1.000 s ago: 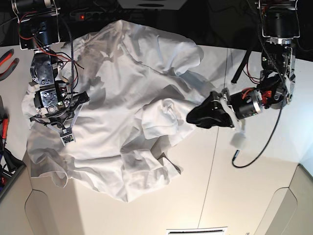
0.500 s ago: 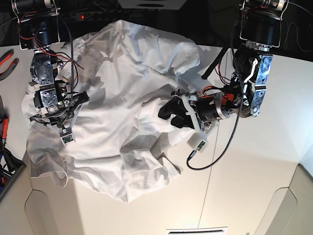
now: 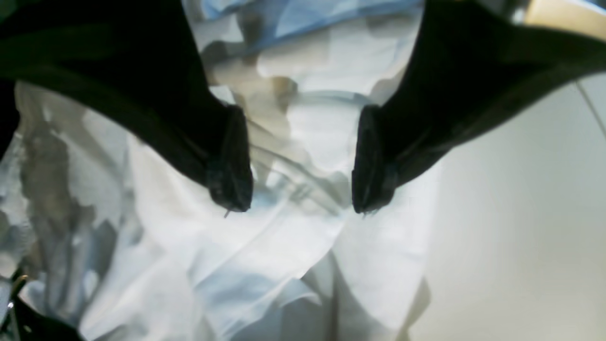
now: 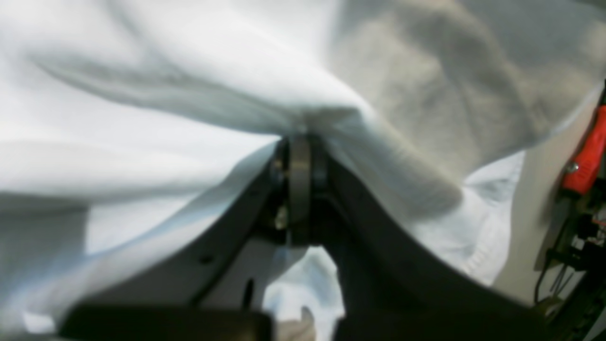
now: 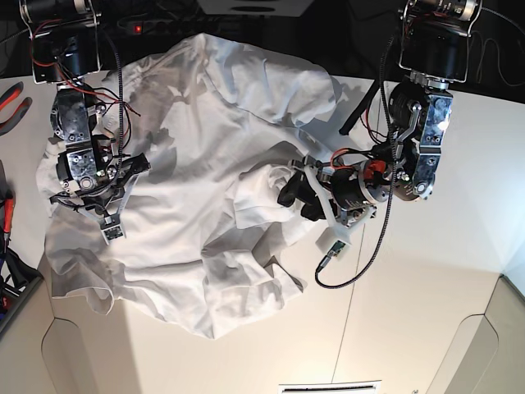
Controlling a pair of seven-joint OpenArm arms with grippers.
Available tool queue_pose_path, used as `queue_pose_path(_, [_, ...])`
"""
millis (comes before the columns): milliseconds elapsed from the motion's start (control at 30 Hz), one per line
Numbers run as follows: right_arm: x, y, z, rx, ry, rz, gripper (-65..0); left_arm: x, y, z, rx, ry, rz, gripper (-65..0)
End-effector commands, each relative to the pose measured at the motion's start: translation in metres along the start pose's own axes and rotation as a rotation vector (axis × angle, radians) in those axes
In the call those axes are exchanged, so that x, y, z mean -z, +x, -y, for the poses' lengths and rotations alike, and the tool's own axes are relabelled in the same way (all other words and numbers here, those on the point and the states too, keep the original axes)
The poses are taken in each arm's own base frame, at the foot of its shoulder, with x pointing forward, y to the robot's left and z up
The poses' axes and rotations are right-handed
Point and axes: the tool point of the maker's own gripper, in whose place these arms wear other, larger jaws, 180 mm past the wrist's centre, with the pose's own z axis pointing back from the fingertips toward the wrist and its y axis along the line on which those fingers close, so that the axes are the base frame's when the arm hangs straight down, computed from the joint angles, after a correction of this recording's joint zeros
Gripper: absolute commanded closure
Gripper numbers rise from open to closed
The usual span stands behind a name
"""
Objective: Layout the t-shirt on the table in an organized manner, then fold the t-shirt properly
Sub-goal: 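Move the left gripper back onto the shirt and grasp fabric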
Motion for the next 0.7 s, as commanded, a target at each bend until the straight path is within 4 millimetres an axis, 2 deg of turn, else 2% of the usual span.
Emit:
queue_pose_path(0, [0.002, -0.019, -0.02, -0.006, 0.081, -0.072, 0.0, 0.0, 0.018, 0.005, 0.014, -0.022, 0.048, -37.2])
queue_pose_path(200, [0.002, -0.02, -0.02, -0.006, 0.081, -0.073, 0.0, 0.011, 0.009, 0.027, 0.055, -0.055, 0.01, -37.2])
queue_pose_path(367, [0.002, -0.02, -0.02, -0.006, 0.081, -0.073, 0.0, 0.012, 0.009, 0.026, 0.057, -0.035, 0.009, -36.2])
queue_pose_path(400, [0.002, -0.02, -0.02, -0.006, 0.081, -0.072, 0.0, 0.012, 0.009, 0.025, 0.057, -0.035, 0.009, -32.5])
queue_pose_path(433, [0.002, -0.02, -0.02, -0.006, 0.081, -0.072, 0.0, 0.012, 0.009, 0.025, 0.058, -0.036, 0.009, -25.4])
queue_pose_path(500, [0.002, -0.02, -0.02, -0.006, 0.081, -0.072, 0.0, 0.012, 0.01, 0.026, 0.06, -0.037, 0.013, -5.3])
queue_pose_path(533, [0.002, -0.02, -0.02, -0.006, 0.081, -0.072, 0.0, 0.011, 0.01, 0.025, 0.07, -0.04, 0.015, 0.0])
queue_pose_path(600, [0.002, -0.02, -0.02, -0.006, 0.081, -0.073, 0.0, 0.008, 0.013, 0.021, 0.097, -0.039, 0.021, 0.0])
queue_pose_path(667, [0.002, -0.02, -0.02, -0.006, 0.081, -0.073, 0.0, 0.0, 0.019, 0.004, 0.089, -0.003, 0.04, 0.0])
